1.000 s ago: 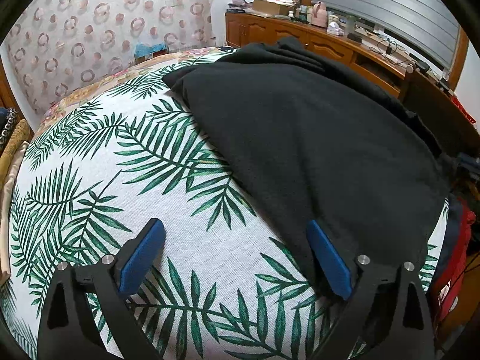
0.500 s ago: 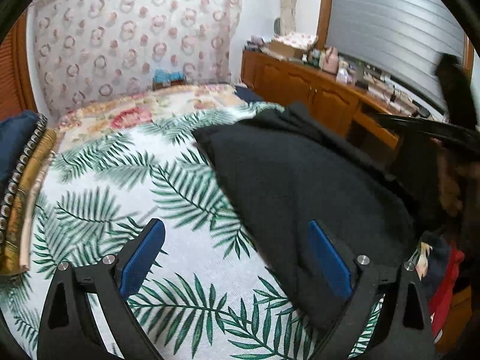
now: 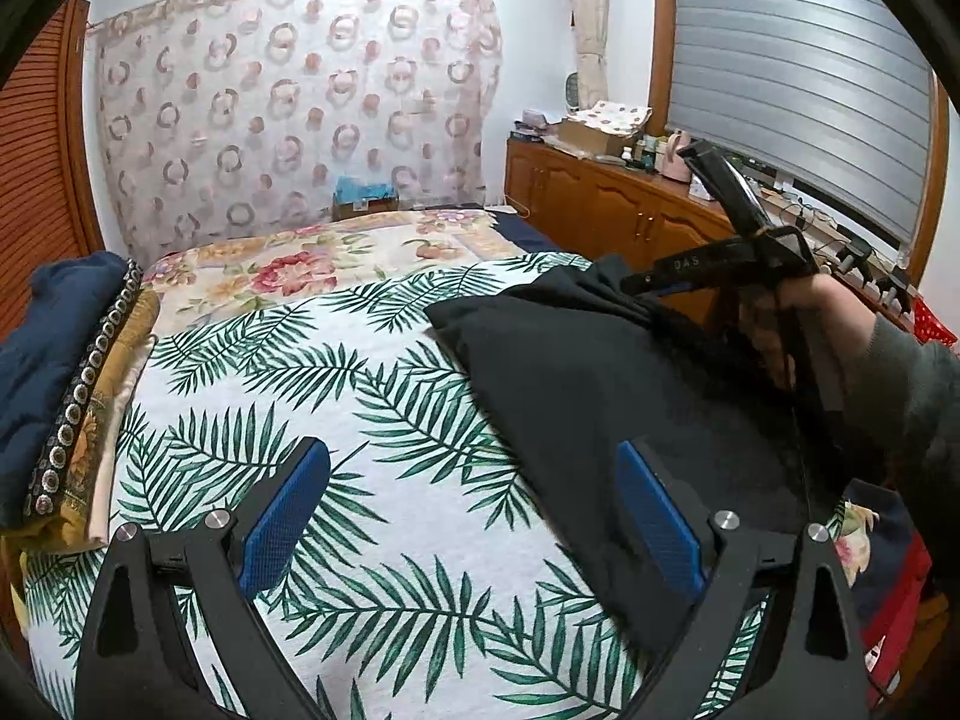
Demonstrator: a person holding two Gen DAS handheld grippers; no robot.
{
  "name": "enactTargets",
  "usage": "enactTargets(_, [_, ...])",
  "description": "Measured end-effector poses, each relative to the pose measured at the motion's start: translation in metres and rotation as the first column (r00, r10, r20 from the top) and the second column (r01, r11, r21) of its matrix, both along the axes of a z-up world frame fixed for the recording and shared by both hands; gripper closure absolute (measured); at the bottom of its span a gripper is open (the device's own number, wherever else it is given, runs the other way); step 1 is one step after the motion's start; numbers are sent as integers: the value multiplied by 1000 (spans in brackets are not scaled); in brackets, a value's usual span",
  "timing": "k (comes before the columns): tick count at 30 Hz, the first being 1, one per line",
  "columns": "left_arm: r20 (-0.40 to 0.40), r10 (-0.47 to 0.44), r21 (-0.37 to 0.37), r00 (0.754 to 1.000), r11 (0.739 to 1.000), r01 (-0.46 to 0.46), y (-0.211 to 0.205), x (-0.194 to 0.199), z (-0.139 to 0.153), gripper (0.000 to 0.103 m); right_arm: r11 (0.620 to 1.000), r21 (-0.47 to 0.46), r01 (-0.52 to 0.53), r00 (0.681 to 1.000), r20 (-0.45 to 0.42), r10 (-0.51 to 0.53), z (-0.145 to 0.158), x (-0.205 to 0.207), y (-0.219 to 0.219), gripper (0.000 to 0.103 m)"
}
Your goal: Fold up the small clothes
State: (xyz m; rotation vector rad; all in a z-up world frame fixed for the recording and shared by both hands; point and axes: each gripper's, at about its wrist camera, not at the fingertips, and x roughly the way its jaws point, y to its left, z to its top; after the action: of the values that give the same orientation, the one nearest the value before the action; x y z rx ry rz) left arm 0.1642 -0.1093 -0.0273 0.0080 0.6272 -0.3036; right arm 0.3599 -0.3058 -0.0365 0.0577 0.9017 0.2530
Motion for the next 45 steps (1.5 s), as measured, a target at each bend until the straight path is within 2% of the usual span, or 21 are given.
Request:
enactTargets(6, [-14,-4,-7,1000,1000,4,-1,-4,-6,7,1000,24,-9,1000,-28,9,-1,23,5,61])
enactTargets(8, [-16,-9,-2,1000,1000,9,-3,-6,-8,7,1000,17,-14,1000,-19,14,1,24,3,78])
enactTargets(9, [-17,-11,0,1000,1000,11,-3,-6,-9,7,1000,15,-17,1000,-17,17,1,23,3,94])
enactTargets(11, [-24,-14,1,1000,1000,14,-4,-7,-11,7,1000,1,-13,1000,3,13,4,20,2,100])
enactTargets(14, [-29,-15,-1,999,1000,15,-6,-6,-14,7,996,-42,79,990,122,-73,21,13,-5,100])
enactTargets(16, [-37,-17,-2,999,1000,17,-7,-6,-16,7,980,-46,191,969,167,-181,29,12,-19,100])
enactTargets(17, [-40,-20,-2,999,1000,20,-8,-6,-17,7,973,-78,218,965,170,-202,30,14,-20,100])
enactTargets(18, [-45,-28,2,999,1000,28,-10,-6,-19,7,967,-117,225,965,166,-204,29,17,-20,99])
enactTargets(20, [-51,-38,11,998,999,39,-14,-8,-21,7,936,-225,271,954,192,-230,28,17,-18,90])
enactTargets(21, [-56,-46,19,997,999,47,-17,-9,-24,7,927,-245,285,949,208,-237,29,14,-18,74])
enactTargets(22, [-62,-51,24,997,998,53,-19,-9,-26,7,929,-237,285,949,209,-238,30,11,-21,51])
enactTargets(23, [-66,-55,27,996,998,57,-21,-10,-27,7,937,-216,275,952,198,-234,30,7,-24,45])
enactTargets(27, [-87,-86,31,992,996,89,-27,-18,-35,7,966,-159,205,965,198,-172,30,-28,-33,44])
enactTargets(29, [-109,-109,22,988,993,112,-29,-23,-40,7,982,-126,142,973,198,-115,26,-61,-35,44])
enactTargets(33, [-153,-178,-16,972,984,178,-36,-35,-51,7,992,-117,54,982,189,-32,6,-130,-35,44])
enactTargets(36, [-189,-249,-73,950,968,239,-41,-46,-58,18,995,-101,27,981,193,-7,-10,-179,-36,44])
enactTargets(38, [-196,-273,-87,942,961,261,-44,-53,-58,33,996,-88,7,981,195,10,-19,-205,-35,44])
enactTargets(39, [-204,-285,-91,936,958,272,-47,-56,-59,36,997,-83,-2,981,193,18,-22,-214,-36,44])
enactTargets(44, [-239,-330,-87,913,944,318,-61,-70,-64,53,996,-84,-40,978,199,56,-29,-241,-37,43])
enactTargets(45, [-246,-336,-84,909,942,325,-63,-71,-66,55,995,-83,-58,978,196,74,-25,-240,-39,40])
